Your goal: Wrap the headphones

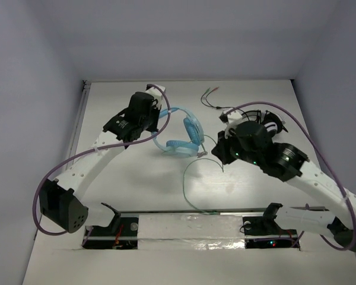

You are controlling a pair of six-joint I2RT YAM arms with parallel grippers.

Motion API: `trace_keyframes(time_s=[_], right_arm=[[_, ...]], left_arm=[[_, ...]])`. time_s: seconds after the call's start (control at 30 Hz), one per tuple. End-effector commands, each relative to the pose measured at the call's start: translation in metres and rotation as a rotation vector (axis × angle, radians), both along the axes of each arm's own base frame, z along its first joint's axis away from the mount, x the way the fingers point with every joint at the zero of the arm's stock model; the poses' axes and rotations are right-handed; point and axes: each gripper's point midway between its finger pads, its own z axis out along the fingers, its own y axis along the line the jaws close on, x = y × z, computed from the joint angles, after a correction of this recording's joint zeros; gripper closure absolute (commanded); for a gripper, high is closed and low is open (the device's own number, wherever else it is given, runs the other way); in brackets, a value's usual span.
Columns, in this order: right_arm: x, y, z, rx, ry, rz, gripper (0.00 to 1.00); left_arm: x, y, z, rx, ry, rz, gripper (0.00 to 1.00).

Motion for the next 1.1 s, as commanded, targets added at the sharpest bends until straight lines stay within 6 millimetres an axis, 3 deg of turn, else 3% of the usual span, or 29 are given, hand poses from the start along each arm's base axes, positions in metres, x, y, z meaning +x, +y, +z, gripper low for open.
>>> trace_keyframes(time_s=[0.0,0.07,0.17,0.2,0.3,0.43,0.5,0.67,0.87,0.97,1.07], right_arm=[[-0.039,0.025,0.047,0.23,-0.036,0.237,1.0],[-0.048,0.018,0.043,0.23,-0.024,0.251,1.0],[-0.035,-0.007,0.022,0.134,-0.01,0.104,1.0],[-0.018,-0.022,0.018,0.084,-0.045,-0.015,1.0],[0.001,-0.027,0.02,0.051,-0.08,-0.114,1.0],[0.032,-0.037,0.034,-0.018,-0.188,-0.232,1.0],[0.044,-0.044,0.039,-0.065,-0.222,-0.288,1.0],[0.058,-0.031,0.073,-0.013,-0.345,-0.258,1.0],[0.092,-0.055,0.077,-0.023,-0.364,-0.389,1.0],[0.1,-0.052,0.073,0.011,-0.352,-0.374,1.0],[0.111,-0.056,0.057,-0.005,-0.321,-0.407,1.0]], left_arm=[[0.018,-0.001,0.061,-0.097,-0.163,0.059,1.0],[0.019,0.001,0.061,-0.089,-0.164,0.071,1.0],[0.016,-0.008,0.06,-0.101,-0.145,0.019,1.0],[0.01,-0.019,0.058,-0.123,-0.119,-0.047,1.0],[-0.004,-0.044,0.039,-0.114,-0.056,-0.15,1.0],[-0.024,-0.059,0.018,-0.095,0.006,-0.239,1.0],[-0.031,-0.067,0.019,-0.11,0.015,-0.282,1.0],[-0.04,-0.074,0.021,-0.138,0.037,-0.334,1.0],[-0.053,-0.081,0.03,-0.187,0.034,-0.397,1.0],[-0.054,-0.083,0.032,-0.199,0.031,-0.411,1.0],[-0.056,-0.085,0.041,-0.216,0.015,-0.427,1.0]])
